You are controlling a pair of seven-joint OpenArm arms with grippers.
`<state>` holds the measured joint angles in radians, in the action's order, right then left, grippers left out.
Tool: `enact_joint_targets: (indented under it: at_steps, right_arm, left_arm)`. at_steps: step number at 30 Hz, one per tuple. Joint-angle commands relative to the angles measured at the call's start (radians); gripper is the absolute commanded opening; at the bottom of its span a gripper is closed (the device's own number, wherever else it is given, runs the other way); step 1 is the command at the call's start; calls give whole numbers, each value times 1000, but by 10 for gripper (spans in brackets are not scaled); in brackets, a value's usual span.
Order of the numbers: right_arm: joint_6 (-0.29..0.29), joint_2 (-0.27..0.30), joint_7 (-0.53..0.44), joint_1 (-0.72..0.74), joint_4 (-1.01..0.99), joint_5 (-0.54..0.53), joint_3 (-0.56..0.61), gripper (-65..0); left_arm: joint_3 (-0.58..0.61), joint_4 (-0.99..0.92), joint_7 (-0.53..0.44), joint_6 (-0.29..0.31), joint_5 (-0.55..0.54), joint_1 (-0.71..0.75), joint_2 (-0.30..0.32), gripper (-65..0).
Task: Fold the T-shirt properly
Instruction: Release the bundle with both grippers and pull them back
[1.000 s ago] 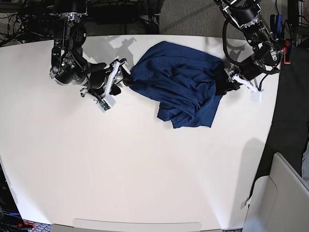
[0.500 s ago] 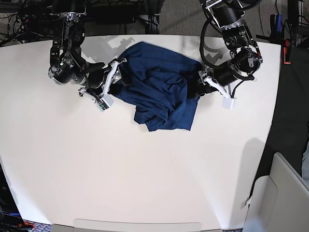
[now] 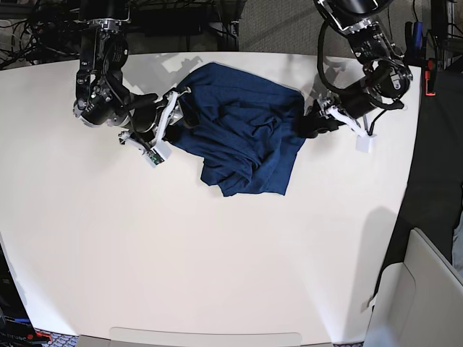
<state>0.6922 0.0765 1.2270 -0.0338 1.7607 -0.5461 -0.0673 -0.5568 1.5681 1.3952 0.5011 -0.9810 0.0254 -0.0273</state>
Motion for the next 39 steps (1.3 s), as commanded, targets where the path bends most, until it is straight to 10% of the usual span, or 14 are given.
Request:
enact_joint_targets:
  at_steps: [1, 11, 39]
  right_arm:
    - [6, 3, -19, 10, 20, -18, 1, -350]
    - [6, 1, -14, -44, 87, -19, 4, -350]
    - [6, 21, -19, -208, 183, 7, -162, -350]
  left_arm:
    - [4, 42, 1, -17, -28, -18, 28, -356]
    - [5, 167, 1, -38, -25, -45, 114, -357]
    - [7, 82, 1, -38, -25, -20, 114, -357]
